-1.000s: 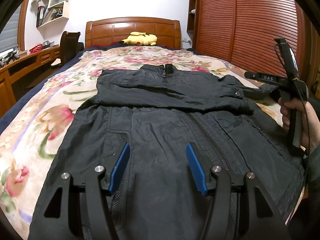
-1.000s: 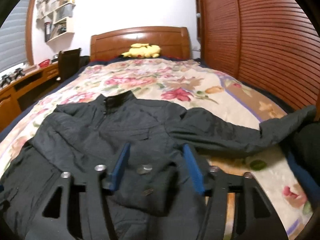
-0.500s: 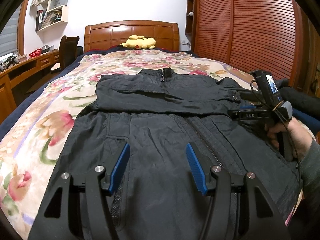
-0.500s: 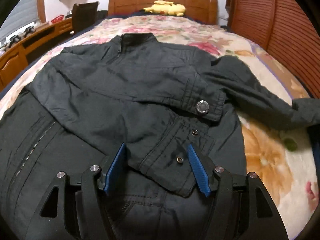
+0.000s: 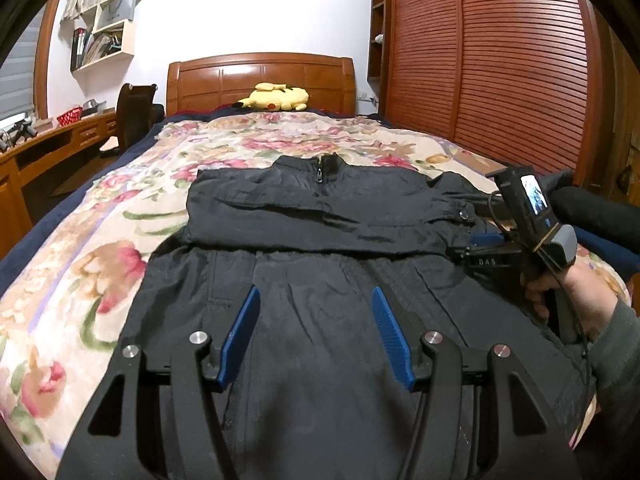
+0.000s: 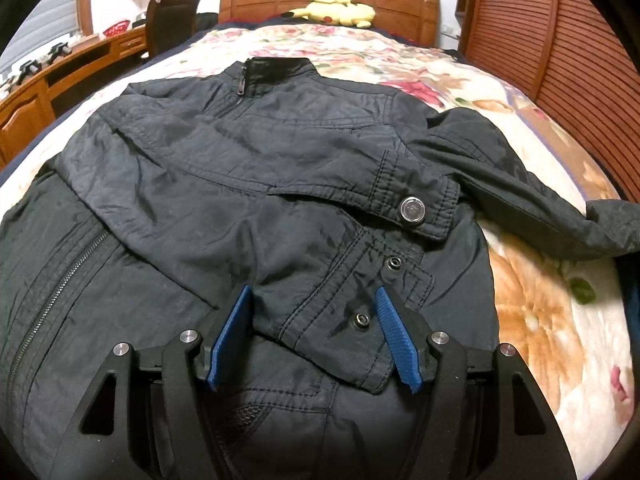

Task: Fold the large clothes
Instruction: 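Move the right tool to the other sleeve hanging over the bed edge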

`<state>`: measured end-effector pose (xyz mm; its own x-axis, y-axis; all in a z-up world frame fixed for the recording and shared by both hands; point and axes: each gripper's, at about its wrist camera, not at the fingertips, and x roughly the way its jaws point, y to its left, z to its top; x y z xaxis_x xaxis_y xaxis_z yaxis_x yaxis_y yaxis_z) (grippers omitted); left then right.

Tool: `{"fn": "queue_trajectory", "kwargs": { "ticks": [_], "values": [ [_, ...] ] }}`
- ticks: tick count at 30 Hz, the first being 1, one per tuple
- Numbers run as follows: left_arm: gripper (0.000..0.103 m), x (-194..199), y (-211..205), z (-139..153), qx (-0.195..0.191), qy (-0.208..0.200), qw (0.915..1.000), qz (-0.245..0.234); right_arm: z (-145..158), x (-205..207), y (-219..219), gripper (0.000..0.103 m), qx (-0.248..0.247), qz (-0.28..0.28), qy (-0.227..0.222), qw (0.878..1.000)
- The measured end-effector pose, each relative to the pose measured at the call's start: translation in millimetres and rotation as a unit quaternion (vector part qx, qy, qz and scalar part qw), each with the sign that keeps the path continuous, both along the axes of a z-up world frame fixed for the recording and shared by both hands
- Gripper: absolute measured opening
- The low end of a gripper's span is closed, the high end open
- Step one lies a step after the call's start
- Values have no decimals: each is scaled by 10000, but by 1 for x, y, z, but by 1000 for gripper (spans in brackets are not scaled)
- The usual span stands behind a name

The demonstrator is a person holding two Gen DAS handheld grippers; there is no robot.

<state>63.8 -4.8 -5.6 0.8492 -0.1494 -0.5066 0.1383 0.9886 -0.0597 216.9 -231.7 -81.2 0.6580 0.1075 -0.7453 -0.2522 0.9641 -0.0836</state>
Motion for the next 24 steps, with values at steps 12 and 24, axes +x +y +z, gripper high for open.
{"fn": "queue_trajectory", "kwargs": {
  "ticks": [12,24],
  "values": [
    [58,17,-10,11,48,-66,9999,-127,28,-34,1,66,5,154,-498,9986],
    [58,41,-31,15,-109,-25,9992,-390,87,-47,-49,66,-295,-241,-1042,9938]
  ]
}}
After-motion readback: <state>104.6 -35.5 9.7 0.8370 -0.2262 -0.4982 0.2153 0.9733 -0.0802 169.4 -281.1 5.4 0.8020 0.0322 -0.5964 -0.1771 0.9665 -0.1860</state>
